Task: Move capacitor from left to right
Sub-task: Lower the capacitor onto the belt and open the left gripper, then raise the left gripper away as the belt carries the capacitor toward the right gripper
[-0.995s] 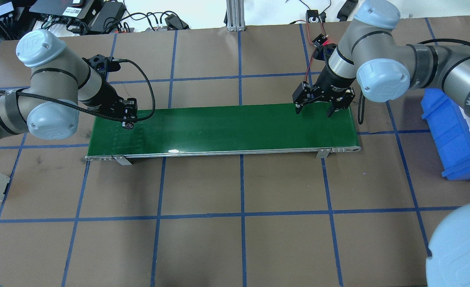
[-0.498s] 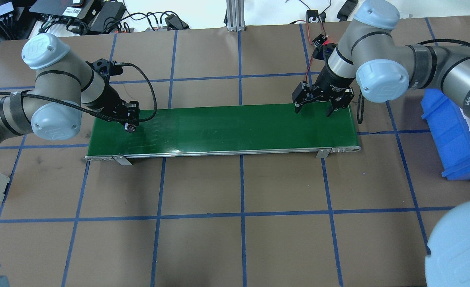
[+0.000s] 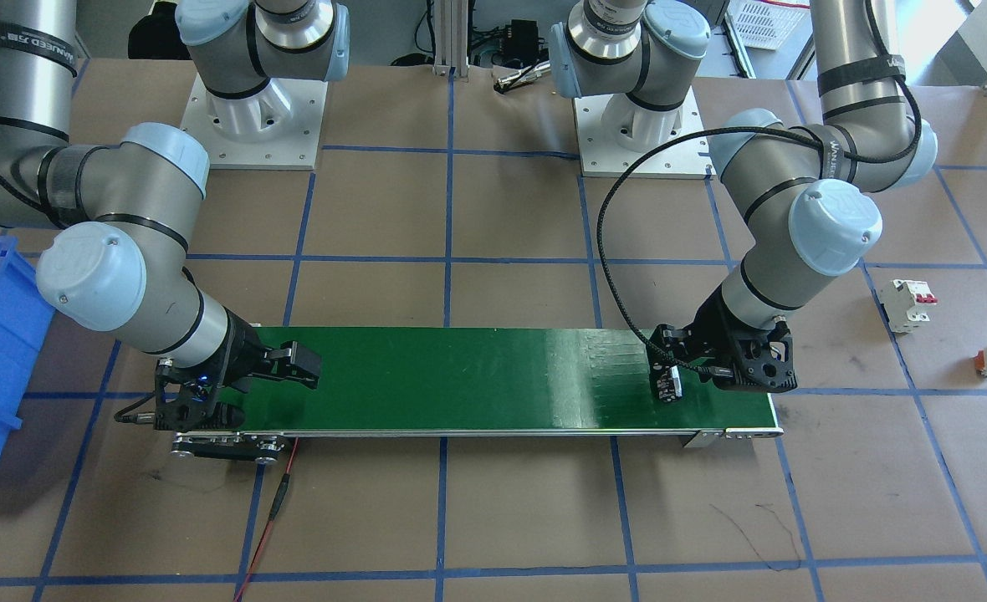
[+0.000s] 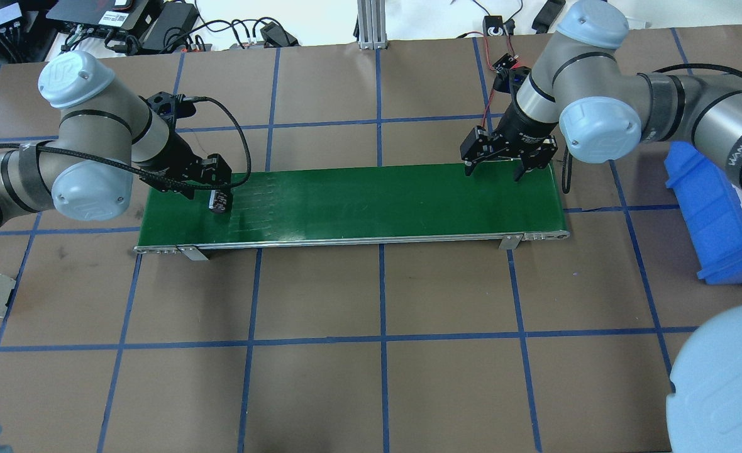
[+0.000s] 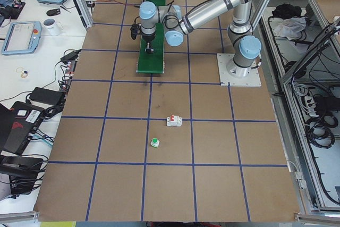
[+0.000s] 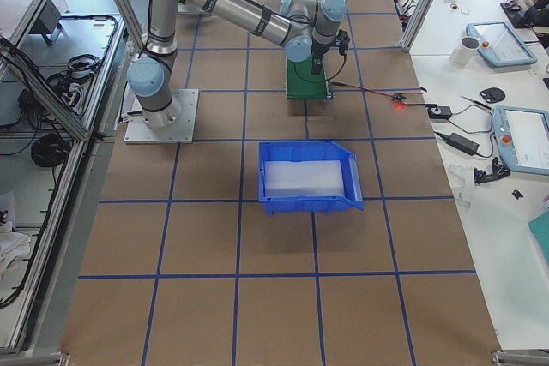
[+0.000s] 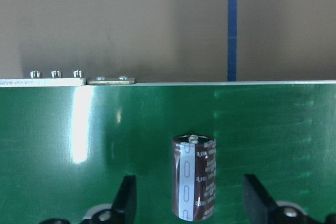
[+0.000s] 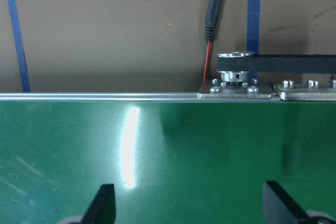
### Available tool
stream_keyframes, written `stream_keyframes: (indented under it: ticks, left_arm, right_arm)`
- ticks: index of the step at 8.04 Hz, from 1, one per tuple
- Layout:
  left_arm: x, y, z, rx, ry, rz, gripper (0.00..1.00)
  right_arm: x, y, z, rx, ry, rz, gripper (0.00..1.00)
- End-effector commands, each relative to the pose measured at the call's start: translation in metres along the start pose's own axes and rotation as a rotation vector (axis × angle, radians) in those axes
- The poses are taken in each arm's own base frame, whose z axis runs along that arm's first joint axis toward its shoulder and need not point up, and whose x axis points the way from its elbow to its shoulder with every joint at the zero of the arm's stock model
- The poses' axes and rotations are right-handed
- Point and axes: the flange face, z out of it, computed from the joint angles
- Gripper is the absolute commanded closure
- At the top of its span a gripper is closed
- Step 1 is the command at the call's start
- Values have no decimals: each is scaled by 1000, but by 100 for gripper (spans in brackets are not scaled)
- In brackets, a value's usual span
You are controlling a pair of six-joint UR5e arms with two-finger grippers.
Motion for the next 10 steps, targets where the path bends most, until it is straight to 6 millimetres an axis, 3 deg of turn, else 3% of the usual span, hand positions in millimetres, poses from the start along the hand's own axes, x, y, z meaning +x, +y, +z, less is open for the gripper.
stream_keyframes:
  ticks: [1, 3, 4, 5, 7, 8, 10]
  left_arm:
    - [17, 6, -33, 54, -3, -193, 0]
    - [45, 28, -79, 88, -2, -167, 0]
    - [56, 33, -125, 179, -8, -145, 0]
    - [60, 36, -162, 144, -17, -155, 0]
    - [66, 46, -227, 28, -94, -175, 0]
    - [78, 62, -256, 19, -95, -165, 0]
    - [83, 85, -278, -2, -172, -148, 0]
  right_arm:
    - [1, -1, 3, -1, 8, -5, 0]
    - [2, 0, 2, -13, 7, 6, 0]
    - [2, 0, 2, -12, 9, -5, 0]
    - [2, 0, 2, -11, 7, -11, 0]
    - [2, 0, 3, -13, 3, -7, 0]
    - [2, 0, 3, -16, 1, -3, 0]
    - [2, 1, 4, -16, -1, -7, 0]
